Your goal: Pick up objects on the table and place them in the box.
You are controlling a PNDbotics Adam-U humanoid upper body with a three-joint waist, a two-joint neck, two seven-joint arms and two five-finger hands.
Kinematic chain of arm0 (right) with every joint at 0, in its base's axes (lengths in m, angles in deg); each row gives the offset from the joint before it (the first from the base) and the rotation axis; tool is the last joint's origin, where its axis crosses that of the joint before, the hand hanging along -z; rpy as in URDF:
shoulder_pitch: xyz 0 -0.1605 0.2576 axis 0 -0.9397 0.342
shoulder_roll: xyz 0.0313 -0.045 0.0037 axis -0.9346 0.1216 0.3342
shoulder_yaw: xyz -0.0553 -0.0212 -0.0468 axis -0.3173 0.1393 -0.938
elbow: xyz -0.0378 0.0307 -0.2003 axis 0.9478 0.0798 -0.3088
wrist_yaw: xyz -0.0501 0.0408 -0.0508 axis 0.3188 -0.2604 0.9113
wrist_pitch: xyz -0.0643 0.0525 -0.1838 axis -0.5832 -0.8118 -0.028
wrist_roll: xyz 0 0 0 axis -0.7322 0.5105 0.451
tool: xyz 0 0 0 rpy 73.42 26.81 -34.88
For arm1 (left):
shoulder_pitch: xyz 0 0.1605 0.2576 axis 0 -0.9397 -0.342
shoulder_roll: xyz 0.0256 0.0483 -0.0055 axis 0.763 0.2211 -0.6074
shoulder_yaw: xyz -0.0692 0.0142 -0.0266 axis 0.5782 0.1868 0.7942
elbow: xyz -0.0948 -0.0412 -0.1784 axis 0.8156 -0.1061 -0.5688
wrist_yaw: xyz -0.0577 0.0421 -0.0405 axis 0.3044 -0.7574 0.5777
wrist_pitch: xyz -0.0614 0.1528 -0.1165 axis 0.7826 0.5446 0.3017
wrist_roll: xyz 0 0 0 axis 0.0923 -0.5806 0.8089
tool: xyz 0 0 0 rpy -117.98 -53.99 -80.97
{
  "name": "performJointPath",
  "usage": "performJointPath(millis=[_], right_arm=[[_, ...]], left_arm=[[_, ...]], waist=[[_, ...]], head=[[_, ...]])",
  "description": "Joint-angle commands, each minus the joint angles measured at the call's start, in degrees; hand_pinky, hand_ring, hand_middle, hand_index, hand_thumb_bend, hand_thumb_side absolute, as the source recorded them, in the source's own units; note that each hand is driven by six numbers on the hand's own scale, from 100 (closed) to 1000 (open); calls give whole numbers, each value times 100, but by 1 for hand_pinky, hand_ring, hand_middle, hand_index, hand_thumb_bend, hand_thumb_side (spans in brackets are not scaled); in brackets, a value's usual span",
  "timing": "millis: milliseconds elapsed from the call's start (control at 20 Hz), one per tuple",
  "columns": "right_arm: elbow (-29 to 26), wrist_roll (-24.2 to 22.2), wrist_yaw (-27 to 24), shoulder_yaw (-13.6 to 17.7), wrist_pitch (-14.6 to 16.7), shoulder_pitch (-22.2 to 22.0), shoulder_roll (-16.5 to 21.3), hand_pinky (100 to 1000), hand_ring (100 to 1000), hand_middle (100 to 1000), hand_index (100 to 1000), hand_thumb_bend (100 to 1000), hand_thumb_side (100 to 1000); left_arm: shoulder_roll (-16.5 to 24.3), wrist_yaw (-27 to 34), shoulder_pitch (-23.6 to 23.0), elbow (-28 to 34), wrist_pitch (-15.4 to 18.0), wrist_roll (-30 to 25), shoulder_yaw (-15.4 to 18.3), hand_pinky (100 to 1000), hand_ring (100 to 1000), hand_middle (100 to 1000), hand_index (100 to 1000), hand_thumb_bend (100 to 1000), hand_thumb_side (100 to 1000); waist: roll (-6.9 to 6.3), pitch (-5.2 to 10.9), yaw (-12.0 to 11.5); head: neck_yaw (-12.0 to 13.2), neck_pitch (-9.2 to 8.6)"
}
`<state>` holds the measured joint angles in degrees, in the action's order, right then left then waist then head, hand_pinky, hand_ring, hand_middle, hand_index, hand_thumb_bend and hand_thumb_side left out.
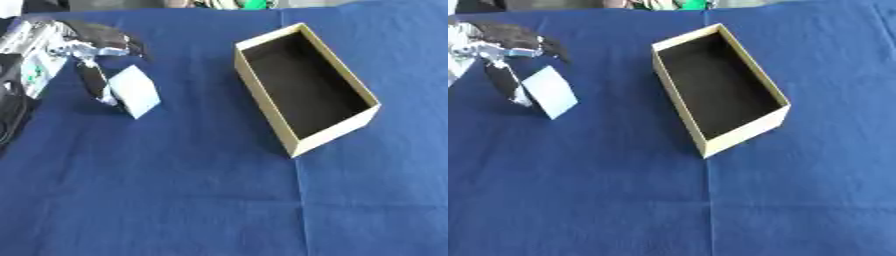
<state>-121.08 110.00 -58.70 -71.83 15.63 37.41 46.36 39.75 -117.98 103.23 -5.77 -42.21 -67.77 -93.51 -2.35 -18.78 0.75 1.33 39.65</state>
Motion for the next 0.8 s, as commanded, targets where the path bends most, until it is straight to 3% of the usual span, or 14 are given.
performJointPath(millis=[50,200,450,650,800], right_arm=[[-63,34,-30,65,-10,26,87,689,798,652,809,100,985],[-63,42,-29,60,-22,24,74,689,799,651,809,100,985],[-63,45,-6,59,-45,5,61,689,799,650,809,100,983],[-63,45,5,54,-75,-6,55,690,800,649,810,100,982],[-63,61,3,56,-86,-6,58,689,800,649,810,100,980]], left_arm=[[32,-30,79,-8,1589,-1534,-2,804,937,882,922,476,189],[9,16,73,4,1638,-1480,5,786,919,854,887,373,115],[13,143,58,79,1714,-1379,-42,776,885,816,811,411,134],[50,323,83,259,1677,-1424,-93,756,824,713,666,459,202],[107,369,111,415,1517,-1435,-61,717,766,613,528,395,219]], waist=[[-69,16,8],[-76,12,14],[-79,8,15],[-76,12,7],[-75,21,-3]], head=[[-25,-63],[-42,-70],[-61,-61],[-78,-50],[-87,-45]])
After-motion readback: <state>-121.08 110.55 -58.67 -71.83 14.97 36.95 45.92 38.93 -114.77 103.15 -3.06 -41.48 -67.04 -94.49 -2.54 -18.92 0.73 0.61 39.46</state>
